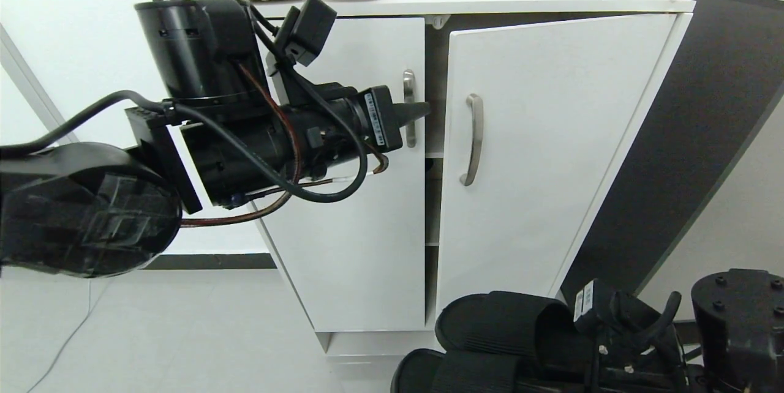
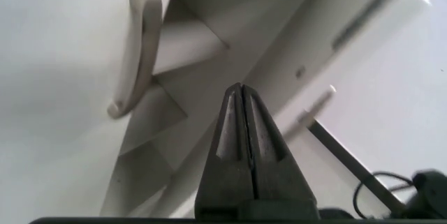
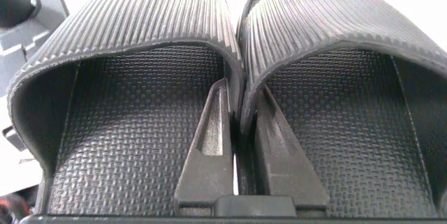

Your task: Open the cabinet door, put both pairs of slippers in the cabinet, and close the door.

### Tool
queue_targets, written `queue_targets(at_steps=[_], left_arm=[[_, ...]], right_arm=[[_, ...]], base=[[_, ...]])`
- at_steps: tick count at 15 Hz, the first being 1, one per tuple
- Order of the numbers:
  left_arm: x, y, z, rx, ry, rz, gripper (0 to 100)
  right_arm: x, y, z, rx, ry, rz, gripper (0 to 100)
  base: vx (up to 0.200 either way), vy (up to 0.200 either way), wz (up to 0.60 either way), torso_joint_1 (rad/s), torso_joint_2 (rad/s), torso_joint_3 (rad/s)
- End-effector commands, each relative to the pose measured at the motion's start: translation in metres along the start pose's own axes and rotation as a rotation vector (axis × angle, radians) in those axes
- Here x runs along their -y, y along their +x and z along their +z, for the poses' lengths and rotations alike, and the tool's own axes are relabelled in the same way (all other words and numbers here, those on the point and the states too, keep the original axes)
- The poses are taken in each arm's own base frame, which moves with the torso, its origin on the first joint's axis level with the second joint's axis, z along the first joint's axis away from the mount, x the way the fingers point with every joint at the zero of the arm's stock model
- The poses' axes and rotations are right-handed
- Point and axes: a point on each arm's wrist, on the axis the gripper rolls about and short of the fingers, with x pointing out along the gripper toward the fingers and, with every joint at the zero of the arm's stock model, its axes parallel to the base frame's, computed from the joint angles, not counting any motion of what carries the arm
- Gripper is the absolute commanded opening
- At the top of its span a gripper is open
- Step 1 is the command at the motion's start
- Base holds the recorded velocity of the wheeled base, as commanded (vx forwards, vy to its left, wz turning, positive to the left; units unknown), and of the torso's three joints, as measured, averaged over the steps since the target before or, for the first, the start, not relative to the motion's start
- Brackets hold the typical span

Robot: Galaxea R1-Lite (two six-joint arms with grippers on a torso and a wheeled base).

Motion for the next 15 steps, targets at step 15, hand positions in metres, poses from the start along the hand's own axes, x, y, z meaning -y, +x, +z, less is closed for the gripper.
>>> queue_targets(at_steps=[15], left_arm=[[-0.007, 0.051, -0.004, 0.046, -0.069, -0.053, 0]], right_arm=[[-0.012, -0.002, -0.016, -0.05, -0.042, 0.105, 0]], base=[[-0.053, 0.0, 0.0, 0.001, 0.0, 0.001]])
